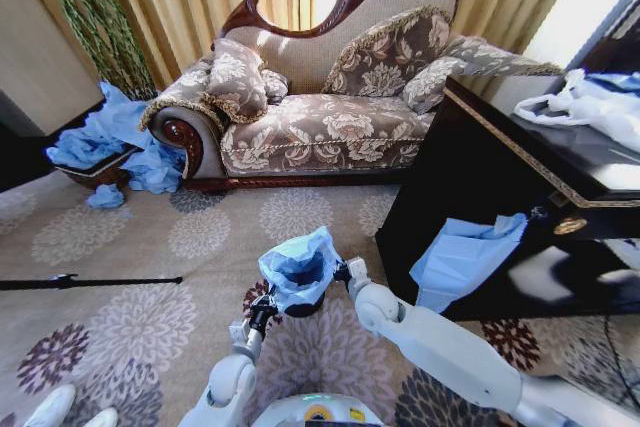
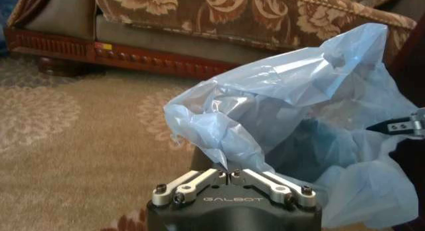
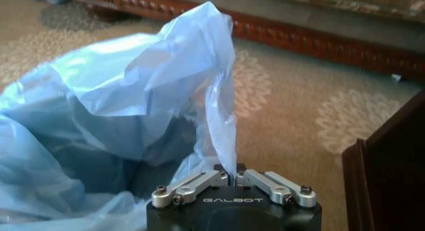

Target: Place a garbage bag over the trash bin.

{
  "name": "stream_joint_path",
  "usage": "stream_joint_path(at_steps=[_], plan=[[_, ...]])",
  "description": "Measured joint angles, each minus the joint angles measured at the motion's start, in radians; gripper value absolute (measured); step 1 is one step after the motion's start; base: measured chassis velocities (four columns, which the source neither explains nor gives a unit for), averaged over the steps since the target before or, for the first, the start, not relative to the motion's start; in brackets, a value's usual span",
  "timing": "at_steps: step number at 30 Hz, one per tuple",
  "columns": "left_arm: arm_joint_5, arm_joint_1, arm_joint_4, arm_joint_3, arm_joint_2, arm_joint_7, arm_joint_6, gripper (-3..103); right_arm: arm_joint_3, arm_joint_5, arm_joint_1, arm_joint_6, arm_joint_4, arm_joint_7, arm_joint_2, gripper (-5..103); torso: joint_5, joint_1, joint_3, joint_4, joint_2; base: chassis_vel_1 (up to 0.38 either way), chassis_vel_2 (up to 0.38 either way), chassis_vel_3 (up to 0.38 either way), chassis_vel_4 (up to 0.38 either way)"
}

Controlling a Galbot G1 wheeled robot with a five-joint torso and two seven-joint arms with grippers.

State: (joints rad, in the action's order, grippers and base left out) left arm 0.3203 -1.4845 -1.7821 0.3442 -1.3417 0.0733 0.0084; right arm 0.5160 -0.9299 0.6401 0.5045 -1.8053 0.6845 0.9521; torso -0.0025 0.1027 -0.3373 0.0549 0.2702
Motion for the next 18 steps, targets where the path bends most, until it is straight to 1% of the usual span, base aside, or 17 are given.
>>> stream_joint_path(at_steps=[9,12,18], plan=[[-0.009,0.023,0.053,0.002,-0.009,0.000,-0.005,0,0.002,0.054,0.039,0.004,0.049,-0.055,0.002,0,-0.0003,0.000,0.000,0.0002,0.000,0.000,0.000,0.000,0.000],[-0.008,0.034,0.074,0.001,-0.012,0.000,-0.008,0,-0.003,0.066,0.046,-0.004,0.078,-0.072,0.014,0,-0.0001,0.000,0.000,0.0002,0.000,0.000,0.000,0.000,0.000],[-0.006,0.052,0.110,0.001,-0.015,0.000,-0.022,0,-0.010,0.113,0.056,-0.049,0.152,-0.129,0.047,0,-0.0003,0.000,0.000,0.0001,0.000,0.000,0.000,0.000,0.000]])
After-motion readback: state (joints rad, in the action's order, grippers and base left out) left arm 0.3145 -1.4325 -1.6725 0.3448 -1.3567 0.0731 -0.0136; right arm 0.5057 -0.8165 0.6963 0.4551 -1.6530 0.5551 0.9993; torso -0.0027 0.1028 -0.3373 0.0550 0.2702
